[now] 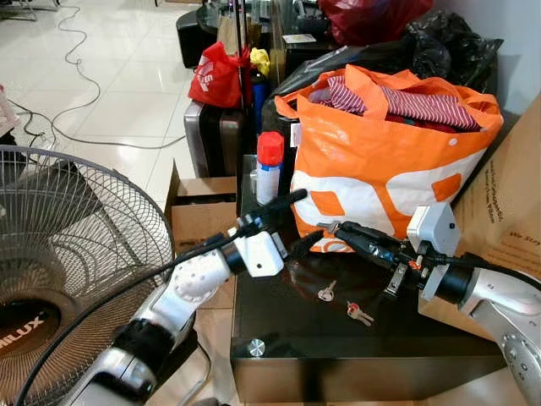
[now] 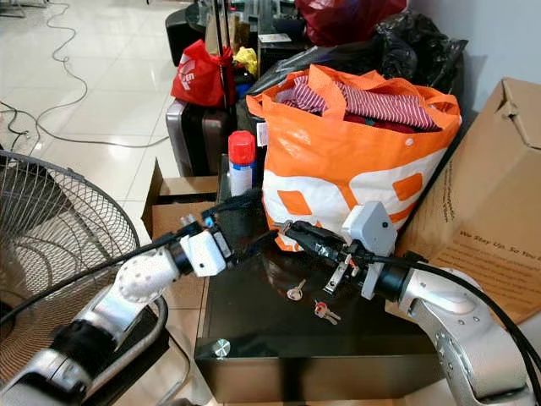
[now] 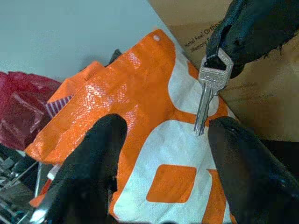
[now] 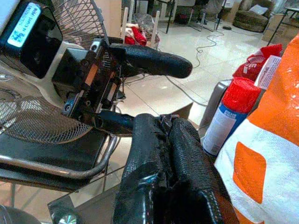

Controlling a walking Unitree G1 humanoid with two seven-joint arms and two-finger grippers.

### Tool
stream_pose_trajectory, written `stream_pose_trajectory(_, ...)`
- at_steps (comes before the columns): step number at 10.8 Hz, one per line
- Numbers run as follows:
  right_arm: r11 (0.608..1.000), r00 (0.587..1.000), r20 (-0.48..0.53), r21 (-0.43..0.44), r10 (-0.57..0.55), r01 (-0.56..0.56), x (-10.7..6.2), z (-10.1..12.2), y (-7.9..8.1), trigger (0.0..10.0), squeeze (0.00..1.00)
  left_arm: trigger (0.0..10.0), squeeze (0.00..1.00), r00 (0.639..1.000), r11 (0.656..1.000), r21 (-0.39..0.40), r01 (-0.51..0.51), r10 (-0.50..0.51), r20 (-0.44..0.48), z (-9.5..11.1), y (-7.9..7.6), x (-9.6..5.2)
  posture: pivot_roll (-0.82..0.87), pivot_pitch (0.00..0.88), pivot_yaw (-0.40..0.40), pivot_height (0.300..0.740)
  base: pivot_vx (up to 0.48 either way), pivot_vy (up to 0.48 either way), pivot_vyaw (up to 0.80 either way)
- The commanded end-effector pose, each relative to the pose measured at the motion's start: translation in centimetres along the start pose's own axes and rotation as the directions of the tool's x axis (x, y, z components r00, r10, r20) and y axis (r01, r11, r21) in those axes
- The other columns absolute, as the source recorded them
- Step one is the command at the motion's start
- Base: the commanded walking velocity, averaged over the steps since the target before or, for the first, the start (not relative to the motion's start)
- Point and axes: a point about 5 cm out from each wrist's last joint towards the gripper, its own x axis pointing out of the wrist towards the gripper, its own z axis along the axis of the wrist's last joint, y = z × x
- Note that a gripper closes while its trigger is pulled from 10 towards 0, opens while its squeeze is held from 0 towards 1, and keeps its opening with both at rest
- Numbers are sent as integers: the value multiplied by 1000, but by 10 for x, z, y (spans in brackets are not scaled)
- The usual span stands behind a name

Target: Hang keys on a hook

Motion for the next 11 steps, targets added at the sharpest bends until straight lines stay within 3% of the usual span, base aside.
stream_pose_trajectory(1, 1000, 1000, 3, -12, -10, 10, -4, 5, 0, 0, 0, 0, 0, 999, 1000, 0, 28, -28, 18, 1, -1, 4, -196, 0, 24, 740, 0, 0, 0)
stream_pose_trajectory(11, 1000, 1000, -7, -11, 3, -3, -3, 4, 6, 0, 0, 0, 0, 991, 992, 18, 123, -124, 44, -2, -7, 15, -205, 0, 34, 740, 0, 0, 0)
